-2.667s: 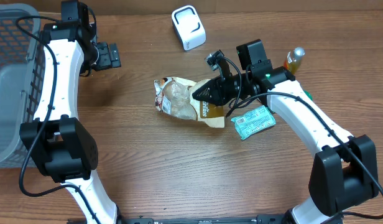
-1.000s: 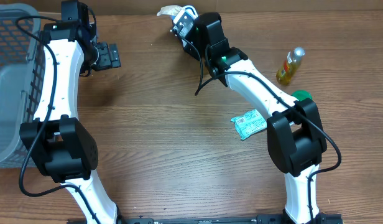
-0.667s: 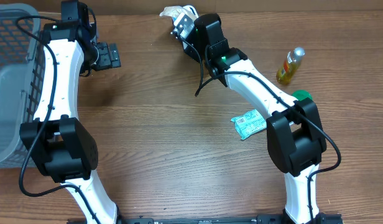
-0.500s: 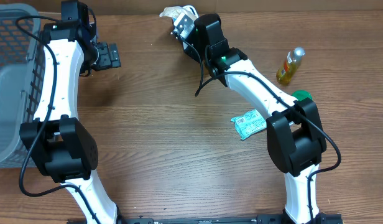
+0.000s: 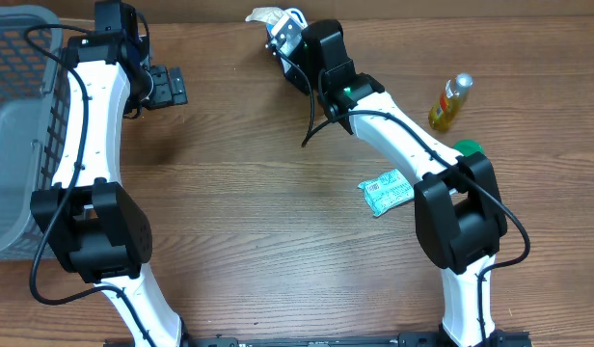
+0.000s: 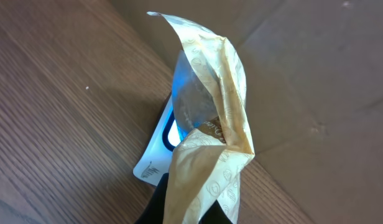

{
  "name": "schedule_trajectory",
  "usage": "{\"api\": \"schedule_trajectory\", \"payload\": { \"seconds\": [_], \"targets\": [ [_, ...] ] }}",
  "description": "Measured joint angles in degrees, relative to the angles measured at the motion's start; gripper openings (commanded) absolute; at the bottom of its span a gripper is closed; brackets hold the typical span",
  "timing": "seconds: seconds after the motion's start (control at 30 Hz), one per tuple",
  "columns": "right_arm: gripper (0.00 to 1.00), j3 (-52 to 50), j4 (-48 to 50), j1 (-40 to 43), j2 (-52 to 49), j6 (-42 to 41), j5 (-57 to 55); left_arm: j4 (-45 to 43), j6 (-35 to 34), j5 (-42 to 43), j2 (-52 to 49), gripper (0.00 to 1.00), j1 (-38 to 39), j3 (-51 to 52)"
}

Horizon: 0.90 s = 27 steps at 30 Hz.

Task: Scan the item barcode
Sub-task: 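Hold the snack pouch in front of the white scanner, then carry the snack pouch down and lower it onto the table centre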

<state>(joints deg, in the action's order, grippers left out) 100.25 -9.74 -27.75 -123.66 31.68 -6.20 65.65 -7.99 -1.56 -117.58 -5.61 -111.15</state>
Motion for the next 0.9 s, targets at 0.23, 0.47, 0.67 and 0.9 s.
{"api": "schedule_trajectory", "payload": {
  "seconds": [0.23,0.47,0.67,0.9],
  "targets": [
    [0.04,0.0,-4.9,0.0,10.9,-10.1,1.8,0.0,0.0,0.0,0.0,1.00,0.0,0.0],
    [0.04,0.7,-25.4,1.1,19.9,-23.4,16.3,0.0,0.0,0.0,0.0,1.00,0.0,0.0],
    [0.04,-0.5,-44.8,2.4,18.9,-27.6,27.4,0.0,0.0,0.0,0.0,1.00,0.0,0.0],
    [0.04,-6.4,-51.0,2.4,18.9,-28.7,32.1,0.0,0.0,0.0,0.0,0.99,0.0,0.0]
  ]
}}
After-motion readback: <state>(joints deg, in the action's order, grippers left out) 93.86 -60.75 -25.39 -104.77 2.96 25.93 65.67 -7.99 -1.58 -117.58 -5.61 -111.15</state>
